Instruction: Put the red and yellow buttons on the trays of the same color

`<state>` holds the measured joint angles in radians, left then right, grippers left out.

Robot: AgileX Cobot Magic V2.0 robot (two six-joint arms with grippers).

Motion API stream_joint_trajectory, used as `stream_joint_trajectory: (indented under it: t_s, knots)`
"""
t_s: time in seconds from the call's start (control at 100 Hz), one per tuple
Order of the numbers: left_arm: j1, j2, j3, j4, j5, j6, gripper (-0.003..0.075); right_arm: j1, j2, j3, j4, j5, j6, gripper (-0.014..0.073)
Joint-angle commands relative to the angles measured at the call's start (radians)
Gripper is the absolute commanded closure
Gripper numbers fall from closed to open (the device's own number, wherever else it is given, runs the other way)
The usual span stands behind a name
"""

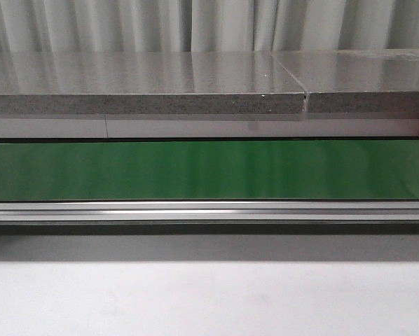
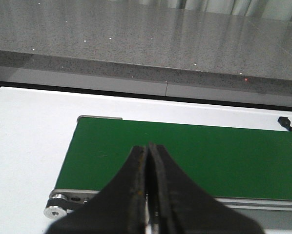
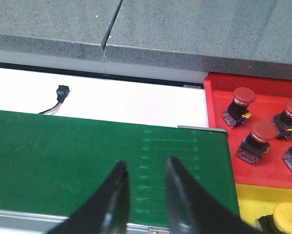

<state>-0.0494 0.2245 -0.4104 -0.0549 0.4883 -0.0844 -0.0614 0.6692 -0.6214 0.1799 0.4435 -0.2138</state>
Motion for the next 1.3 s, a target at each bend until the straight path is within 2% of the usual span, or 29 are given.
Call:
stream_joint_trajectory:
  t_s: [0.0,0.09,1.29]
  knots:
    - [-0.008,0.011,-0.027,-0.003,-0.074,-0.001,0.0739,0.001,-0.007,-0.024,0.003,-0.079,-0.009,0.0553]
    - [-0.008,0.011,-0.027,-0.003,-0.074,-0.001,0.0739,0.001,-0.007,-0.024,0.003,-0.086,-0.009,0.0668]
    - [-0.008,0.011,-0.027,-0.003,-0.074,-0.001,0.0739,0.001,-0.043,-0.010,0.003,-0.096,-0.002,0.0661]
